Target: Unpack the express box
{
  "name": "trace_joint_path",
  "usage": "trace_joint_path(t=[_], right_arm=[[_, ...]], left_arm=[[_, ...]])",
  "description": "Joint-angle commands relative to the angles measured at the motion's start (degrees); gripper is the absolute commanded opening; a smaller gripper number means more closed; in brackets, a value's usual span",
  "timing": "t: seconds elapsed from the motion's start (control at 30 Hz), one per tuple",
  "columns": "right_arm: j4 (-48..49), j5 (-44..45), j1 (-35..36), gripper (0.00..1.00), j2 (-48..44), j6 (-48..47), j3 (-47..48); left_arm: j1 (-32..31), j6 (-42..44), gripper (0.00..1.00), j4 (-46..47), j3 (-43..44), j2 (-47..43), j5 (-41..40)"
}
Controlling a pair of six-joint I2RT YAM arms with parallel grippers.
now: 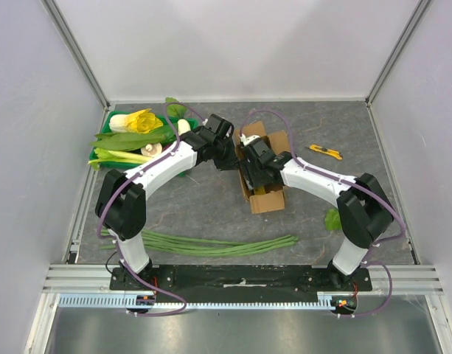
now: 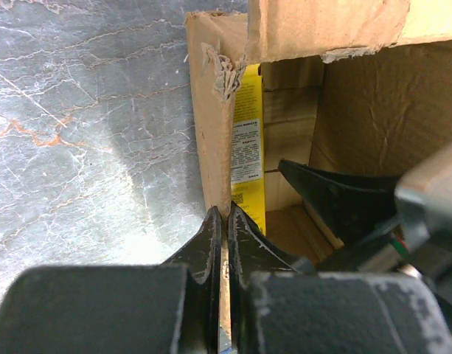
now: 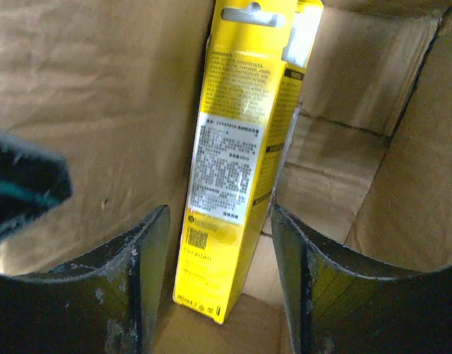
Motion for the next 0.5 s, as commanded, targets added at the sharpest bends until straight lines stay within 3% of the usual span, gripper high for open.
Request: trace_joint_path(t=[0.0,0.23,0.47], right_arm=[[4.8,2.3,0.0,0.66,1.4,0.5,0.9],[10.3,5.5,0.0,0.8,3.4,-0.9,-1.5],[17.6,6.0,0.0,0.8,5.5,-0.9,-4.5]], left_arm=[[-0.1,3.9,0.02,2.5,0.7,-3.2,1.4],[-0.1,5.1,0.02,3.2,-0.4,-4.4,2.7],[0.0,5.7,0.02,3.8,-1.9,-5.8,3.6]])
